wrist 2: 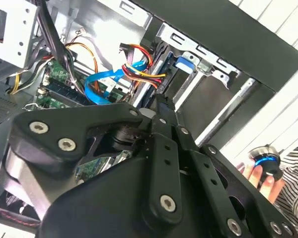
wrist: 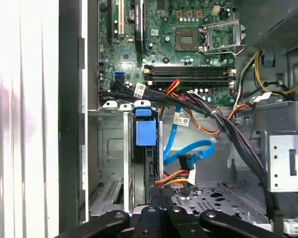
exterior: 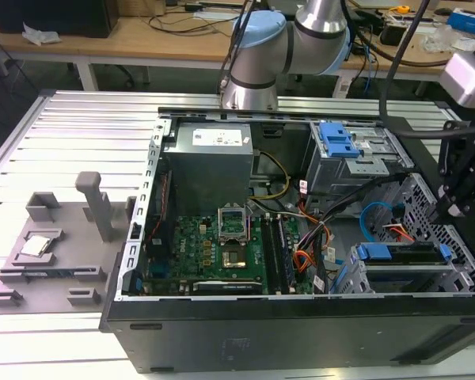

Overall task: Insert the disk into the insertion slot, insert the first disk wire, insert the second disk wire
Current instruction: 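Insert the first disk wire, then insert the second disk wire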

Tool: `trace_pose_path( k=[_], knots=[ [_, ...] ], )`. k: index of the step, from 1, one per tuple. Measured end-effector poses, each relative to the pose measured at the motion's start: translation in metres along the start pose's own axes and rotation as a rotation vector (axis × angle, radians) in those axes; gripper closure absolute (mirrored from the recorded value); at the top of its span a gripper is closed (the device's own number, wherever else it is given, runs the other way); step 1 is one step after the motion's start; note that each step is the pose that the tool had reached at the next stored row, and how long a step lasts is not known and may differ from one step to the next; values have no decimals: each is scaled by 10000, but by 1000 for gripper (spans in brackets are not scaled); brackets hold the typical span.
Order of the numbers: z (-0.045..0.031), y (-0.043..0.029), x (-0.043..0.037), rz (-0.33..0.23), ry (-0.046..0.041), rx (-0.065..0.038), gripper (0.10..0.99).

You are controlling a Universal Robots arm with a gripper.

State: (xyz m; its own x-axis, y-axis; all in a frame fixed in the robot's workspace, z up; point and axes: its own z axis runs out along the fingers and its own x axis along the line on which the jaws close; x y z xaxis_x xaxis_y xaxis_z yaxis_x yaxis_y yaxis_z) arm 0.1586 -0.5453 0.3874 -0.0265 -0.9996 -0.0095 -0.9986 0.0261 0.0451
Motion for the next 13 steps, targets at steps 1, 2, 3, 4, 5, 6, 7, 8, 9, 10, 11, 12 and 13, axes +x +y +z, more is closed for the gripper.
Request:
trace_pose_path(
  k=[1, 2, 3, 4, 5, 6, 7, 8, 9, 10, 11, 12, 13],
  knots=[
    [-4, 0, 0, -1, -2, 0, 980],
    [-4, 0, 0, 0, -4, 0, 980],
    [-6, 0, 0, 0, 1, 0, 980],
    [-6, 0, 0, 0, -1, 0, 980],
    [-6, 0, 0, 0, -1, 0, 980],
    [-7, 0, 0, 0, 0, 0, 980],
    [-7, 0, 0, 0, -1, 0, 980],
    [-8, 0, 0, 0, 0, 0, 980],
    [-9, 0, 0, 0, -1, 0, 914],
    [-9, 0, 0, 0, 0, 0, 851],
    [-10, 0, 0, -1, 0, 0, 851],
    [-10, 0, 0, 0, -1, 0, 784],
    [-10, 0, 0, 0, -1, 0, 784]
  ],
)
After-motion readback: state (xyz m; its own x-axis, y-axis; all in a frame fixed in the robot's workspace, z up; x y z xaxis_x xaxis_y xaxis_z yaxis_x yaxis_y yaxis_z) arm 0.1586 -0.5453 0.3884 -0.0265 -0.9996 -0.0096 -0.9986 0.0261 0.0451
